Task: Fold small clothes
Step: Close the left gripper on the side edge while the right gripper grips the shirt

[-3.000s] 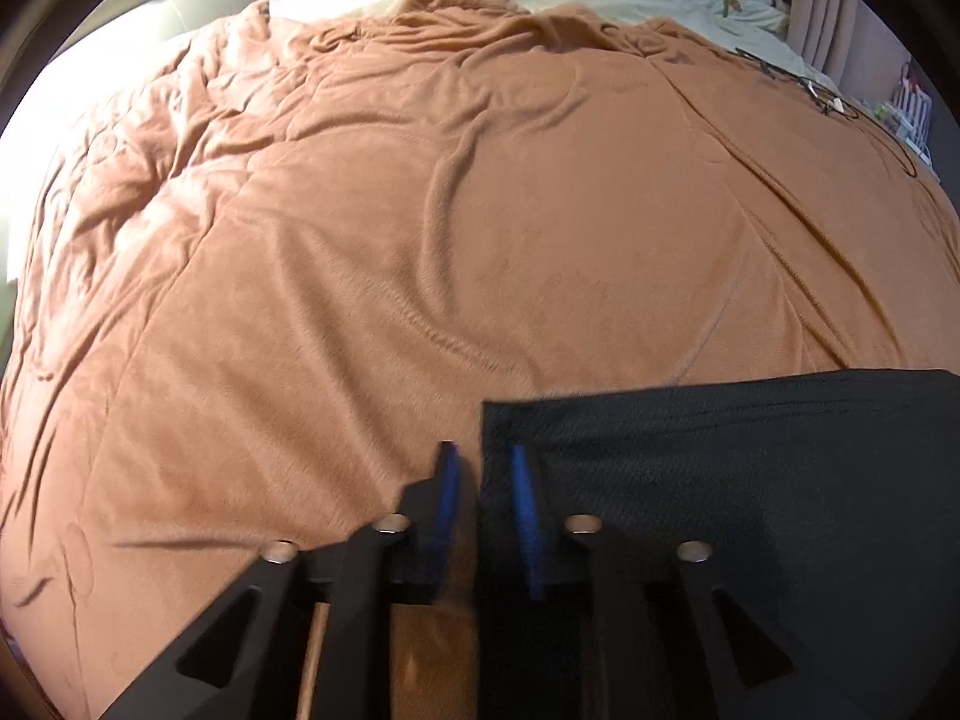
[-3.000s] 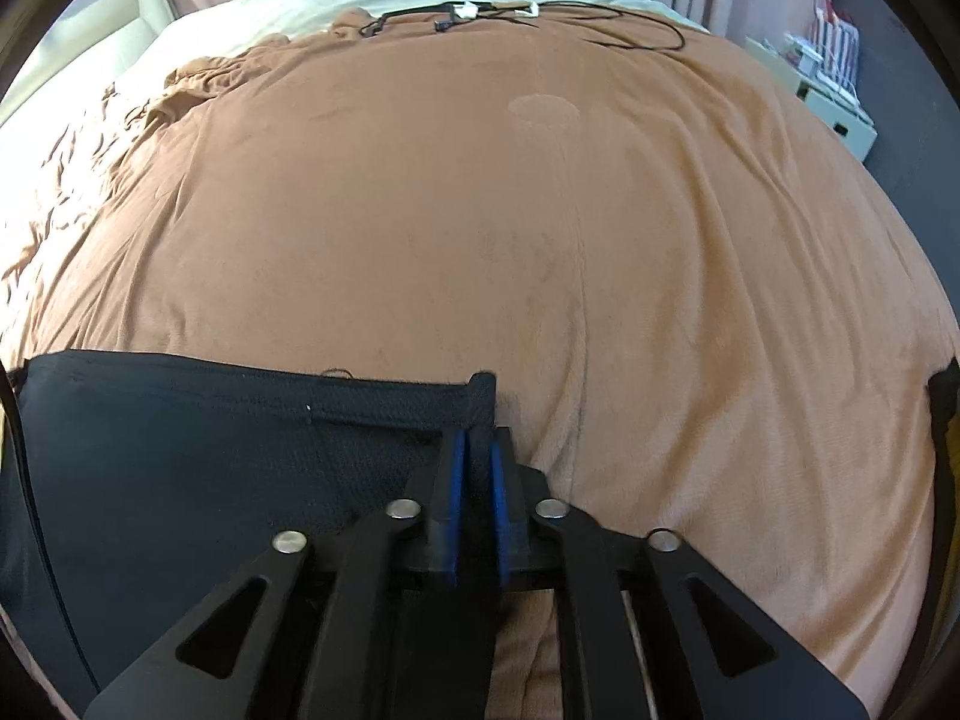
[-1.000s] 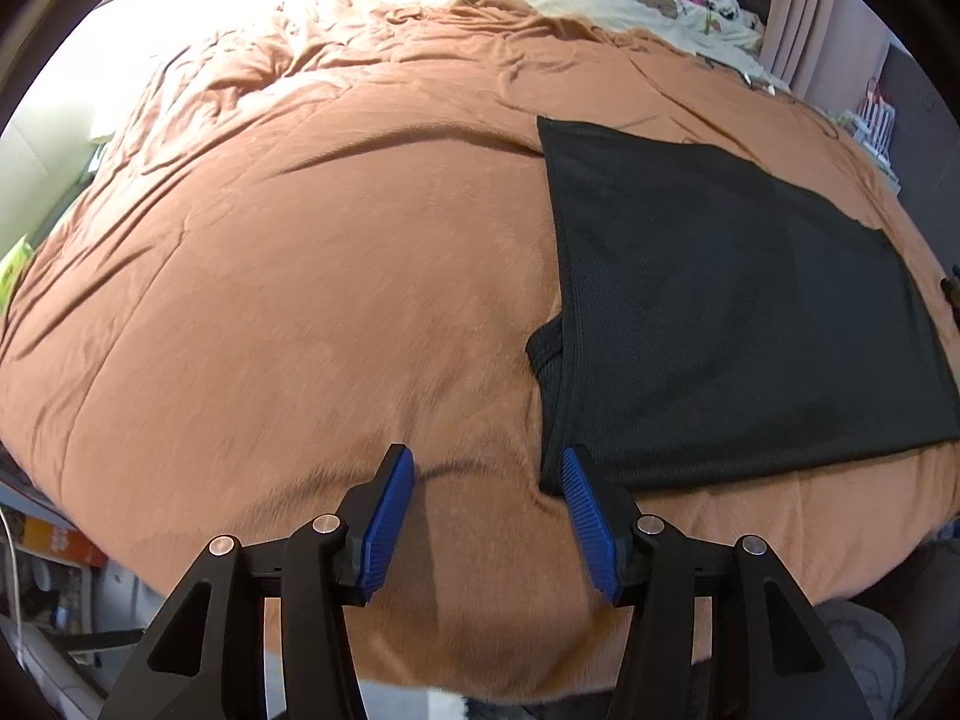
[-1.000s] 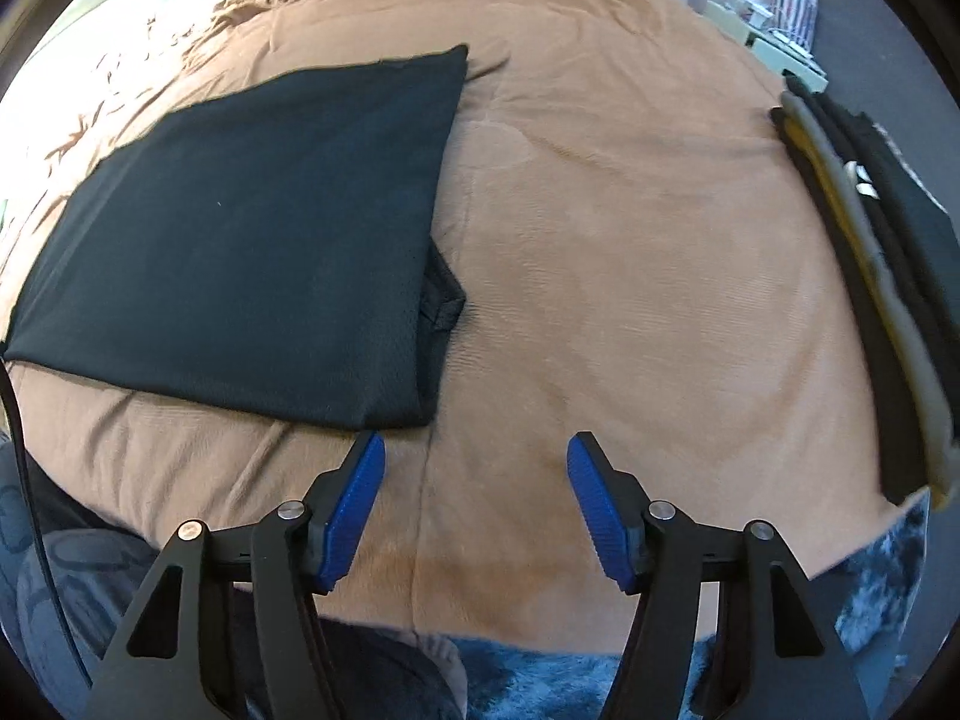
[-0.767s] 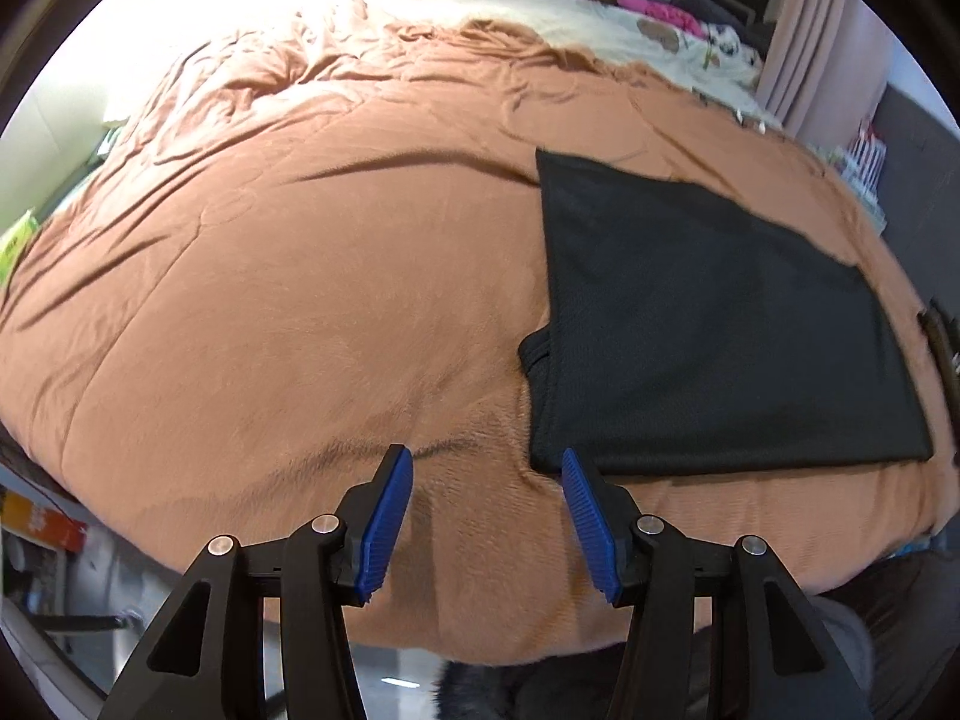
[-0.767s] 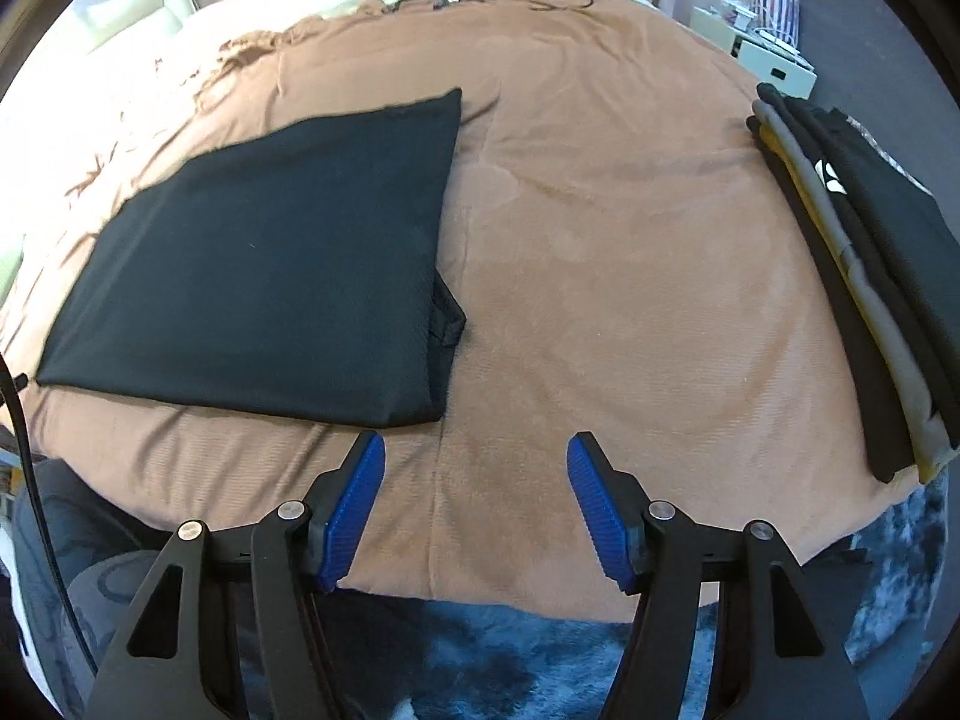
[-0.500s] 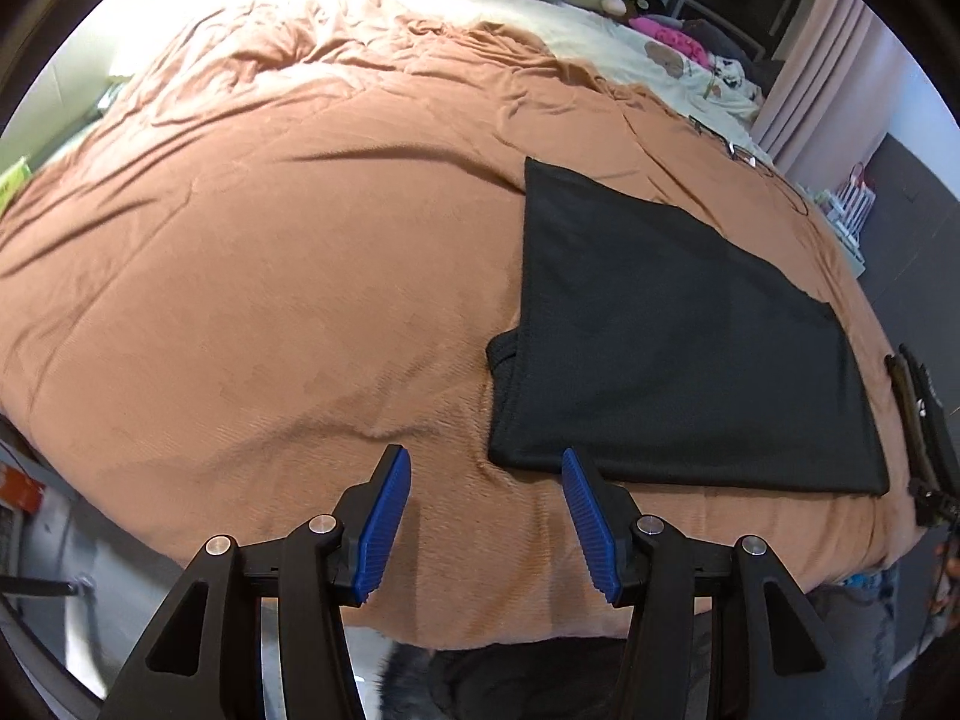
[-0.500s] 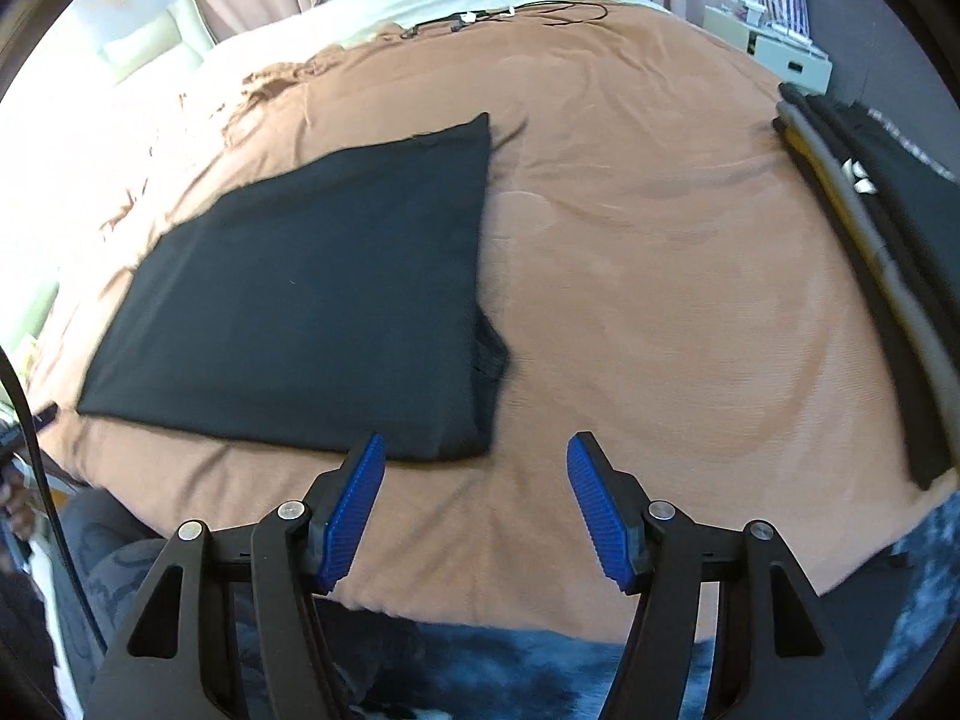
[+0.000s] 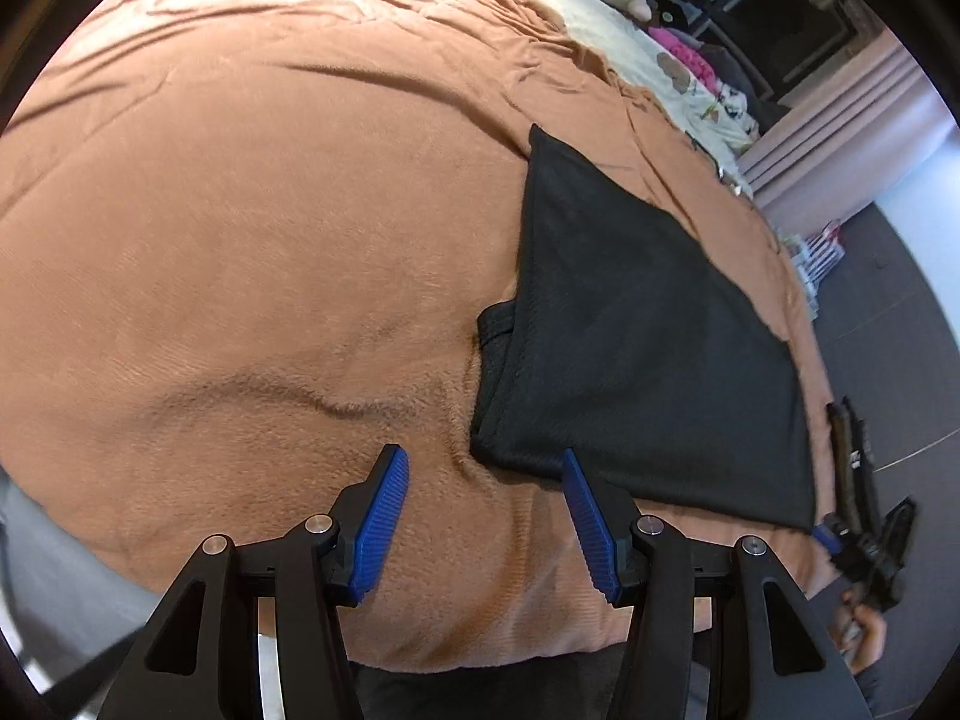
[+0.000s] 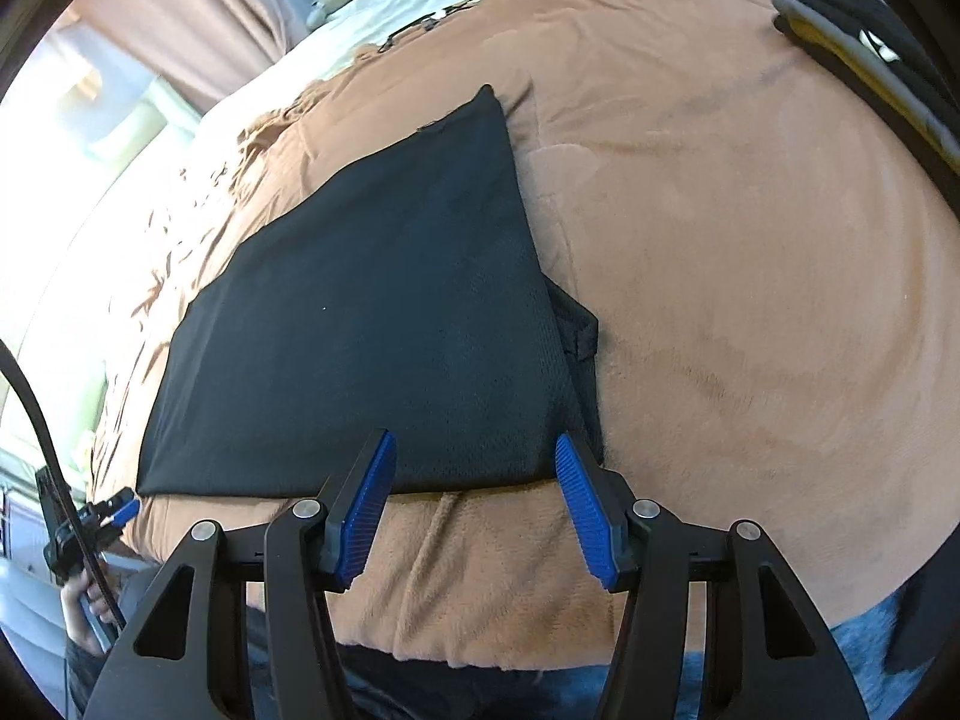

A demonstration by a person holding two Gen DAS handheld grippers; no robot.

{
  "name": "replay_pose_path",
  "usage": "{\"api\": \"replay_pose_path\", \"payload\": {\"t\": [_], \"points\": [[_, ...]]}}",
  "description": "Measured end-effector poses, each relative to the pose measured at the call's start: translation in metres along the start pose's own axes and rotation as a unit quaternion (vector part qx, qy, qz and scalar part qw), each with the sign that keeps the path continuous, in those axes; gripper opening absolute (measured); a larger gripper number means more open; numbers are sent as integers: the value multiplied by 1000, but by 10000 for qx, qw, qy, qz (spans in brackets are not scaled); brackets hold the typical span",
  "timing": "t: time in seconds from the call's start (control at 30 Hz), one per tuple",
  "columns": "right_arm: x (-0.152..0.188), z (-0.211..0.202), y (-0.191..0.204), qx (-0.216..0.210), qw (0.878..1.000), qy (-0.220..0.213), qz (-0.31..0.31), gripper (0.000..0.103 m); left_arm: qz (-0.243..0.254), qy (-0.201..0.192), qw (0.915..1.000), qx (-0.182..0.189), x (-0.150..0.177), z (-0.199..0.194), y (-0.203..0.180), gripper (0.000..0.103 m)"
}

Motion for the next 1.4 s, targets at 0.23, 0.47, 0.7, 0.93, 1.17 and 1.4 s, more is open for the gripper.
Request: {"api": "replay_pose_path", "payload": {"t": [0.23,0.47,0.7,0.93,1.17,1.4], "points": [[-3,-12,11,91,9997,-245,-37,48,-229,197,9986,436,1,13,-8,55],[-8,-25,30,37,9989,-383,-269,47,-583,193,9956,706,-4,15,-7,55],[-15,-18,50,-110,9981,-338,-510,47,-760,152,9935,836,-6,14,-8,55],[-23,6,84,-345,9961,-159,-797,47,-1063,-9,9904,885,-13,15,-2,36],[-29,38,113,-433,9931,94,-1088,47,-1178,-86,9819,1484,-13,3,-8,30],[-34,68,131,-552,9902,350,-1233,47,-1104,244,9867,1166,-4,17,-8,30]]}}
Point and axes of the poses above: each gripper's, at about its wrist camera, not at the fingertips, and z roughly the way its jaws point, y to its left, x to its underside, the point moved 7 cm from there along z, roughly the way its jaws point, and after that the axes turned 7 degrees about -z, right-handed, at the moved point
